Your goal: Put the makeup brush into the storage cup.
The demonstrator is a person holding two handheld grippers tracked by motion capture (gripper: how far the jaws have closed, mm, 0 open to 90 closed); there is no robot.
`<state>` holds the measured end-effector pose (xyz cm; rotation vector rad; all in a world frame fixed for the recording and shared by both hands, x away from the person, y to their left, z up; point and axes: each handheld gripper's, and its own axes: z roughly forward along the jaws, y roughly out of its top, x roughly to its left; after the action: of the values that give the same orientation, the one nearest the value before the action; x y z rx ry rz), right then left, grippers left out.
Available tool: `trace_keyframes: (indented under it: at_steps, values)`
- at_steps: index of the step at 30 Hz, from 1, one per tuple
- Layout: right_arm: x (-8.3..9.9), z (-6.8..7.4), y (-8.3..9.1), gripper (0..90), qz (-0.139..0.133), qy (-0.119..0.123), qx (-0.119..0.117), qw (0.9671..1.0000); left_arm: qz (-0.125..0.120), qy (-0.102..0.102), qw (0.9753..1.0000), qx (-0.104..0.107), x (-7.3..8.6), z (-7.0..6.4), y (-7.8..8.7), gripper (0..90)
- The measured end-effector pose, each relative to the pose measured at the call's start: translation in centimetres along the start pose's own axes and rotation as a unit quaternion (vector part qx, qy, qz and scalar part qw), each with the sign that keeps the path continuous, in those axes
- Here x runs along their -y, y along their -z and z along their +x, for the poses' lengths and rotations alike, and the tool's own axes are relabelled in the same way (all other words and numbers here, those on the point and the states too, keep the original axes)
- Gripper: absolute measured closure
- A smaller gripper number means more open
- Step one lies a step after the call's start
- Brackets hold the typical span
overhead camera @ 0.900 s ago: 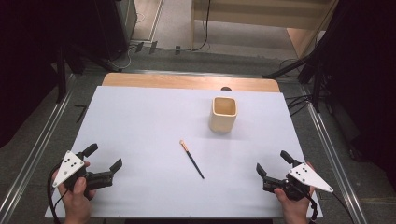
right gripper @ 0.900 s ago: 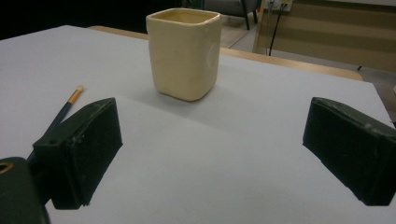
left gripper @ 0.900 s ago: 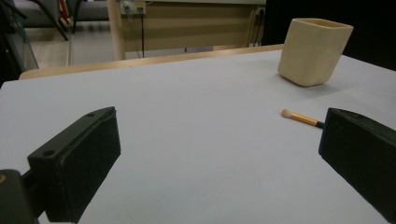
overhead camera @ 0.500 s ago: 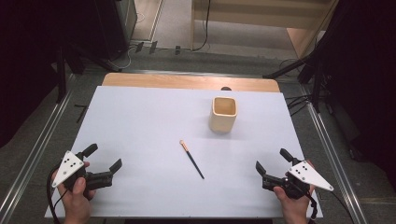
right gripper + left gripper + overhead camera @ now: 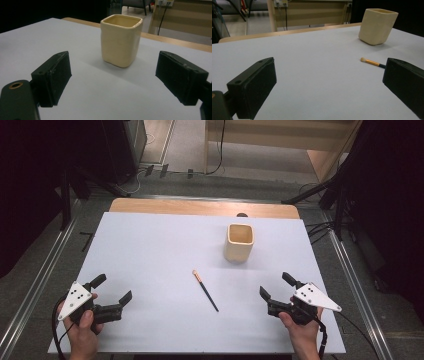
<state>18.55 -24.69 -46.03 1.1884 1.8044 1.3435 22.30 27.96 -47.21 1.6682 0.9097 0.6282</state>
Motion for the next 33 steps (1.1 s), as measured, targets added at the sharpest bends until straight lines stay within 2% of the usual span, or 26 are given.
trace_keyframes:
  at_steps: [2,4,5,15,18,21,22,33]
  values:
    - [-0.5,0.7,-0.9,14.1,0.006,0.001,-0.008,1.0,0.002,-0.001,1.0,0.0,0.0,-0.1,0.0,0.0]
    - [-0.6,0.8,-1.1,14.2,0.008,0.003,-0.008,0.9999,0.002,-0.002,1.0,0.0,0.0,-0.1,0.0,0.0]
    - [-0.9,1.4,-1.8,14.4,0.014,0.008,-0.009,0.9998,0.002,-0.002,1.0,0.001,0.0,-0.1,0.0,0.0]
    - [-1.9,3.7,-4.5,18.4,0.046,0.021,-0.021,0.9985,0.003,-0.002,1.0,0.002,0.0,-0.1,0.0,0.0]
    - [-2.3,4.8,-5.6,20.8,0.057,0.03,-0.018,0.9977,0.004,-0.004,1.0,0.004,0.0,-0.2,0.0,0.0]
    - [-2.5,5.2,-6.1,21.5,0.062,0.038,-0.018,0.9972,0.004,-0.006,1.0,0.002,0.0,-0.1,0.0,0.0]
    - [-2.7,5.7,-6.6,21.5,0.071,0.041,-0.024,0.9963,0.003,-0.004,1.0,0.001,0.0,-0.1,0.0,0.0]
    - [-3.7,7.0,-8.8,28.4,0.104,0.043,-0.048,0.9925,0.003,-0.005,1.0,0.003,-0.1,-0.1,0.1,0.0]
